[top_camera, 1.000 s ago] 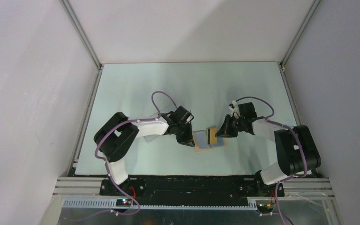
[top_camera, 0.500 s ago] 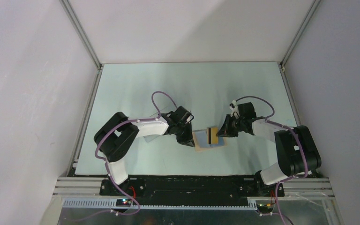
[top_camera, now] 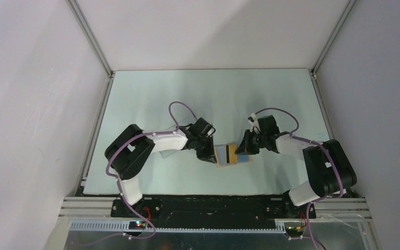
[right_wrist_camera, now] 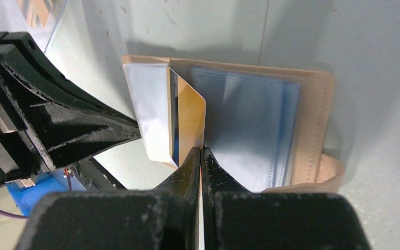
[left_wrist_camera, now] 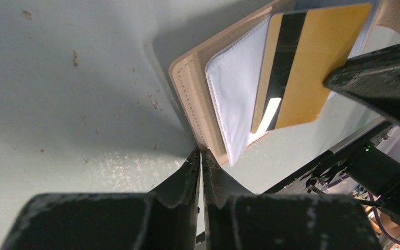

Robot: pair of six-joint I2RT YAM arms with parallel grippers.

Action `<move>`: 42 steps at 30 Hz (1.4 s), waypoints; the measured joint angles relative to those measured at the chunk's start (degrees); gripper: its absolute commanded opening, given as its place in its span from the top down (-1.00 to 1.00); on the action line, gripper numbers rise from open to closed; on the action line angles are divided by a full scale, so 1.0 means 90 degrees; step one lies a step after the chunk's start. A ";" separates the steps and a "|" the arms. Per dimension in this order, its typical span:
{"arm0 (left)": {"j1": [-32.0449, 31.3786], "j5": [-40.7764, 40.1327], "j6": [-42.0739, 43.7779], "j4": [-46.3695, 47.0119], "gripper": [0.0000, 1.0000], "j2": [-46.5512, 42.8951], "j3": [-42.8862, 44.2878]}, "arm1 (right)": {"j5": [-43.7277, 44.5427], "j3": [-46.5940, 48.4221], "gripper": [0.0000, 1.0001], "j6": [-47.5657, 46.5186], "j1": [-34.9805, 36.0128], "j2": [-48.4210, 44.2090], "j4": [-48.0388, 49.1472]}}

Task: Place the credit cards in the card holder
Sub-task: Insert the credit card into the card holder.

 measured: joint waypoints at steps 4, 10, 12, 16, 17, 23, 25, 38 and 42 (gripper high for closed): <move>0.0000 0.0053 0.0000 0.0000 0.77 0.0032 0.0027 | -0.0100 -0.0211 1.00 0.0158 0.0100 -0.0049 0.0170; 0.0000 0.0078 0.0000 0.0002 0.77 0.0044 0.0034 | -0.0146 -0.0379 1.00 0.0304 0.0102 -0.0170 0.0240; 0.0000 0.0100 0.0000 0.0010 0.78 0.0053 0.0039 | -0.0146 -0.0389 1.00 0.0328 0.0061 -0.0274 0.0238; 0.0000 0.0109 0.0000 0.0012 0.78 0.0061 0.0041 | -0.0151 -0.0386 1.00 0.0345 -0.0228 -0.0406 0.0255; 0.0000 0.0112 0.0000 0.0012 0.78 0.0061 0.0041 | -0.0148 -0.0374 1.00 0.0355 -0.0323 -0.0413 0.0255; 0.0000 0.0114 0.0000 0.0015 0.79 0.0066 0.0041 | -0.0141 -0.0114 1.00 0.0357 -0.0619 -0.0413 0.0233; 0.0000 0.0117 0.0000 0.0017 0.79 0.0066 0.0041 | -0.0134 -0.0032 1.00 0.0352 -0.0646 -0.0413 0.0233; -0.0002 0.0131 0.0000 0.0019 0.80 0.0075 0.0044 | 0.0051 0.0002 1.00 0.0206 -0.0578 -0.0248 0.0172; -0.0002 0.0151 0.0000 0.0029 0.80 0.0087 0.0046 | 0.0083 0.0002 1.00 0.0146 -0.0457 -0.0226 0.0155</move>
